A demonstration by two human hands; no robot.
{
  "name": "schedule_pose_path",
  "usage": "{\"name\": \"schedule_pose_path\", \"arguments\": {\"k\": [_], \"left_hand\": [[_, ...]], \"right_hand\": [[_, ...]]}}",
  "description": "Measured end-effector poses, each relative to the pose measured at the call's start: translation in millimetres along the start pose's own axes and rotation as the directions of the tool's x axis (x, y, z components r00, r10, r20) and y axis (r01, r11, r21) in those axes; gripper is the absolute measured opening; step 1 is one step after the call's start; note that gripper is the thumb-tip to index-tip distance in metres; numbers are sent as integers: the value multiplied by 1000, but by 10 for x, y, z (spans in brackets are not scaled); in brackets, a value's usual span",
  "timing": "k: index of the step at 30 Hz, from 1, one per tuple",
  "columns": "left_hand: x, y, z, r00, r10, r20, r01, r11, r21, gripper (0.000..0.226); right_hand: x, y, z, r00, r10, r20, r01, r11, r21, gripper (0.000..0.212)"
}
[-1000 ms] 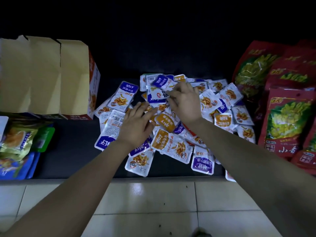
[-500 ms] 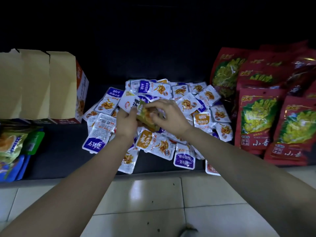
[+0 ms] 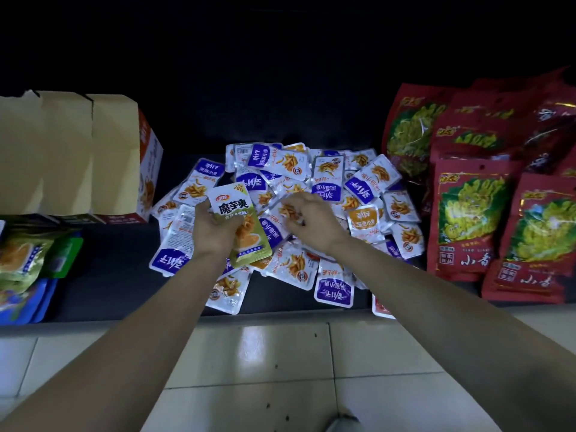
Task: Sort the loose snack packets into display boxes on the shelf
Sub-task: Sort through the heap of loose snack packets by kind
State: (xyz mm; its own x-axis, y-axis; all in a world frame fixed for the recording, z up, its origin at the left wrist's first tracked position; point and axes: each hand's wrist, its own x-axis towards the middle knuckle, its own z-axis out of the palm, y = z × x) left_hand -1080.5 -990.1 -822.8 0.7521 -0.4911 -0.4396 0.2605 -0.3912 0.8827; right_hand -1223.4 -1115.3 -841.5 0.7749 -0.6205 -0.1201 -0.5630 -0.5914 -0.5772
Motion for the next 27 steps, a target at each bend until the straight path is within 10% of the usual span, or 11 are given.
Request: {"name": "schedule_pose_path", "arguments": {"k": [3, 8, 13, 16, 19, 23, 27], "left_hand": [[20, -7, -37, 999, 41, -23, -40, 998, 44, 40], [46, -59, -63, 996, 79, 34, -81, 995, 53, 19], [-5, -39, -94, 996, 73, 56, -72, 997, -12, 13], [-58, -2, -158, 986, 67, 155, -49, 992, -117, 9], [-96, 25, -350, 970, 117, 213, -74, 977, -200, 35], [-5, -53, -928, 950, 311, 19, -312, 947, 80, 30], [80, -252, -1851, 798, 571, -190, -367, 712, 599, 23]], "right_hand": [[39, 131, -23, 958, 120, -260, -144, 986, -78, 52], [49, 257, -3, 974, 220, -56, -226, 926, -303, 64], [-33, 45, -4, 959, 109, -262, -100, 994, 47, 48], [-79, -361, 19, 992, 100, 75, -124, 837, 533, 56], [-64, -670, 149, 968, 48, 245, -187, 787, 588, 49], [66, -989, 306, 973, 21, 231, -154, 804, 575, 41], [253, -1479, 481, 959, -68, 276, -102, 823, 558, 49]]}}
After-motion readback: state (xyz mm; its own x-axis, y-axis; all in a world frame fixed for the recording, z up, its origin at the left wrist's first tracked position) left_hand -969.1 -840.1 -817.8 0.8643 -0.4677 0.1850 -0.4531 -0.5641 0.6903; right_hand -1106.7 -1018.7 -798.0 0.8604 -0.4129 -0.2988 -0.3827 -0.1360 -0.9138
